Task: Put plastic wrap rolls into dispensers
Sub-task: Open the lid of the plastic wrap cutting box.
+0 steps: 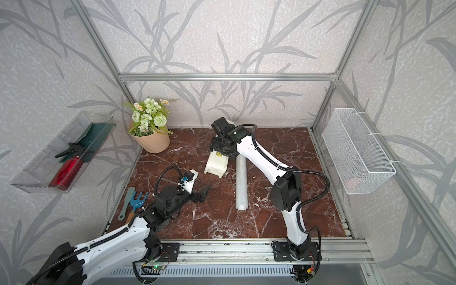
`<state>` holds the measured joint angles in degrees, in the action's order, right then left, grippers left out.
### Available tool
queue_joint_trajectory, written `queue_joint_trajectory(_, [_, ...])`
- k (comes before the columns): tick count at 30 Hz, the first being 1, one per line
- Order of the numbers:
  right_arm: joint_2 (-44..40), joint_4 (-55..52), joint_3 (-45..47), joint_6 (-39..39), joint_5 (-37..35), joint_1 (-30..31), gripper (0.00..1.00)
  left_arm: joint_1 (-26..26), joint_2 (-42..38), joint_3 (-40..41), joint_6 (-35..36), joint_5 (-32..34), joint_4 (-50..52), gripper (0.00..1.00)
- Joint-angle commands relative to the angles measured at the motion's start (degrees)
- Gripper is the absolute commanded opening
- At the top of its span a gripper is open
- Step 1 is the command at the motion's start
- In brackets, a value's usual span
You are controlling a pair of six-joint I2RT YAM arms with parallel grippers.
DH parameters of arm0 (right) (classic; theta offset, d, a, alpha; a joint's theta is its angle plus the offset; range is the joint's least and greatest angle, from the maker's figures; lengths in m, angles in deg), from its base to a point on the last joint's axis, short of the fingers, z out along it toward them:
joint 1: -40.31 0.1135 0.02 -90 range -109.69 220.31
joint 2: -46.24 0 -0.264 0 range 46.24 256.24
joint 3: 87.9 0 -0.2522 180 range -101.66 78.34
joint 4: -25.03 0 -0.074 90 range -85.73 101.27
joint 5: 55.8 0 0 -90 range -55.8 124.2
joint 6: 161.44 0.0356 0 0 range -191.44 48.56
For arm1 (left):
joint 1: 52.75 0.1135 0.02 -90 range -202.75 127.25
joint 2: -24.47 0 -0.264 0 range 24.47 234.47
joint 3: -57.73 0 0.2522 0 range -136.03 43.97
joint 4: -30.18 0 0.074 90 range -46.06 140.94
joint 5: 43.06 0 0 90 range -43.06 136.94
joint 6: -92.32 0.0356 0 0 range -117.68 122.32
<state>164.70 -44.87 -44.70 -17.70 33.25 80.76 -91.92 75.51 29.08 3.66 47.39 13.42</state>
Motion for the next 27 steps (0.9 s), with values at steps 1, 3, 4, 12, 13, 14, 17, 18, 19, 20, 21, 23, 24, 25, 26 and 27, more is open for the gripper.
queue_joint_trajectory(1, [0.2, -1.9, -1.2, 2.6, 0.0, 0.0, 0.78, -1.1, 2.5, 1.9, 4.2, 3.2, -9.6, 0.99])
queue_joint_trajectory(3, [-0.4, -1.3, -0.4, 3.6, -0.6, 0.4, 0.78, -1.9, 4.8, 2.8, 6.4, 4.6, -15.6, 0.99])
queue_joint_trajectory(4, [-0.6, -1.1, -0.3, 3.8, -1.0, 0.7, 0.78, -2.3, 6.0, 2.7, 7.6, 5.3, -17.4, 0.99])
queue_joint_trajectory(12, [-2.0, 0.5, 3.1, 7.2, -1.2, 2.2, 0.78, -3.1, 14.4, 0.4, 12.1, 5.8, -26.2, 0.99])
queue_joint_trajectory(13, [-2.5, 1.3, 4.1, 7.8, -1.1, 2.4, 0.78, -3.2, 15.2, 0.2, 12.1, 5.9, -27.0, 0.99])
queue_joint_trajectory(14, [-2.8, 2.2, 5.0, 8.4, -1.0, 2.6, 0.78, -3.1, 15.8, 0.1, 12.1, 6.1, -28.0, 0.99])
queue_joint_trajectory(17, [-2.8, 3.5, 5.8, 9.2, -0.4, 3.0, 0.77, -3.1, 17.6, 0.4, 11.8, 6.7, -32.0, 0.99])
queue_joint_trajectory(18, [-2.7, 3.6, 5.6, 9.3, 0.1, 3.1, 0.78, -3.1, 18.2, 0.5, 12.0, 6.8, -32.7, 0.99])
queue_joint_trajectory(19, [-2.6, 3.8, 5.6, 9.4, 0.3, 3.1, 0.77, -3.1, 18.8, 0.6, 12.1, 6.9, -33.6, 0.99])
queue_joint_trajectory(20, [-2.6, 3.9, 5.6, 9.6, 0.4, 3.1, 0.77, -3.1, 19.4, 0.7, 12.2, 7.1, -34.4, 0.99])
queue_joint_trajectory(21, [-2.6, 3.9, 5.6, 9.6, 0.4, 3.2, 0.77, -3.1, 20.0, 0.8, 12.3, 7.2, -35.1, 0.99])
queue_joint_trajectory(23, [-2.9, 4.2, 6.0, 10.1, 0.6, 3.1, 0.77, -3.1, 21.4, 1.0, 12.4, 7.1, -36.6, 0.99])
queue_joint_trajectory(24, [-3.0, 4.6, 6.3, 10.4, 0.8, 3.2, 0.77, -3.1, 21.9, 1.0, 12.4, 6.7, -37.1, 0.99])
queue_joint_trajectory(25, [-3.1, 5.1, 6.5, 10.7, 1.2, 3.1, 0.77, -3.1, 22.4, 0.9, 12.2, 6.4, -37.1, 0.99])
queue_joint_trajectory(26, [-3.1, 5.1, 6.4, 10.9, 1.4, 3.1, 0.77, -3.1, 22.9, 0.8, 12.1, 6.1, -37.0, 0.99])
queue_joint_trajectory(27, [-3.1, 5.0, 6.2, 11.0, 1.2, 3.2, 0.77, -3.1, 23.0, 0.7, 12.1, 5.5, -37.0, 0.99])
